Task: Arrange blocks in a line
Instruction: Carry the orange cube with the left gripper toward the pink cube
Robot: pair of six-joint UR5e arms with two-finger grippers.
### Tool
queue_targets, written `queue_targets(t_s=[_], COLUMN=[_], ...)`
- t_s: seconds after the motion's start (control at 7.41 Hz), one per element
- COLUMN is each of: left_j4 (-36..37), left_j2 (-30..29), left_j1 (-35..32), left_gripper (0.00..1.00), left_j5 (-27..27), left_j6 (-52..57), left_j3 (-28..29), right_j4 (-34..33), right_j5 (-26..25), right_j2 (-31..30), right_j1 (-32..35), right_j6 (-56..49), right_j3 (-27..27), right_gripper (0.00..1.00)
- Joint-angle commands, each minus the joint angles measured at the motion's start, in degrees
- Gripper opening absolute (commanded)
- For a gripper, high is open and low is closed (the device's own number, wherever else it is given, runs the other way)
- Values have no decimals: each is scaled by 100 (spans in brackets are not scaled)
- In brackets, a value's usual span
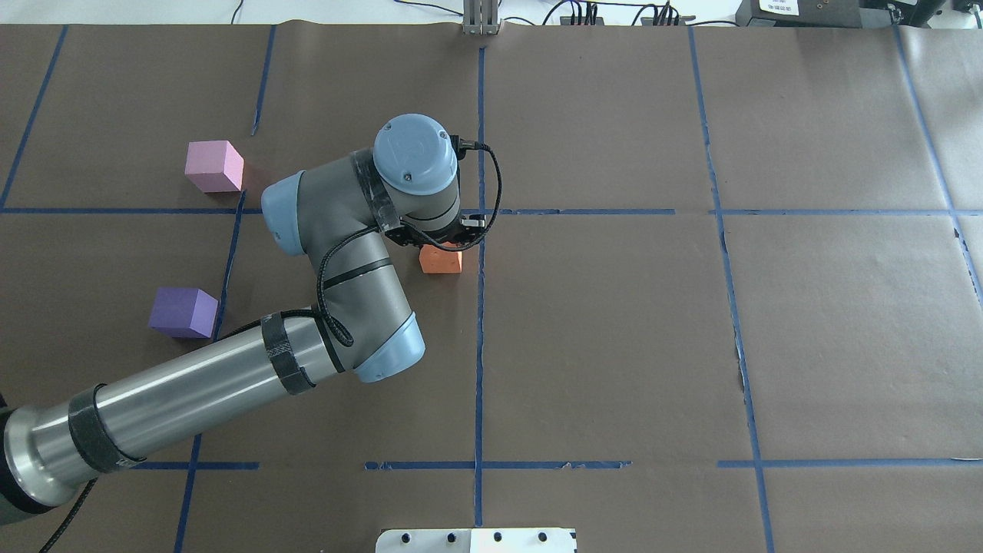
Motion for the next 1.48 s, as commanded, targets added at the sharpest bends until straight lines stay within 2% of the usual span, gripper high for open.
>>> queue_targets(t_s=[0.0, 0.13, 0.27, 0.4, 0.54, 0.67, 1.08, 1.35], left_j4=[887, 1293, 1628, 1649, 1092, 547, 515, 507], left_j2=[152, 292, 355, 642, 1333, 1818, 2174, 2402], left_j1=[-183, -254, -455, -649, -729, -947, -1344, -1345], left_gripper=[2, 0, 0, 0, 0, 0, 0, 0], left_j5=[-29, -38, -107, -395, -459, -712, -829, -794], left_j6=[50, 94, 581, 786, 875, 824, 938, 964], left_j3=[-1094, -1631, -1924, -2031, -2267, -2295, -2199, -2111], right_j4=[0, 0, 0, 0, 0, 0, 0, 0], right_j5=[5, 5, -3, -4, -4, -4, 5, 5], right_j2=[-8, -8, 1, -8, -8, 1, -8, -8], right_j1=[0, 0, 0, -9, -9, 0, 0, 0], right_j6=[0, 0, 0, 0, 0, 0, 0, 0], right_j3=[-9, 0, 0, 0, -9, 0, 0, 0], right_gripper=[100, 100, 100, 100, 100, 100, 100, 100])
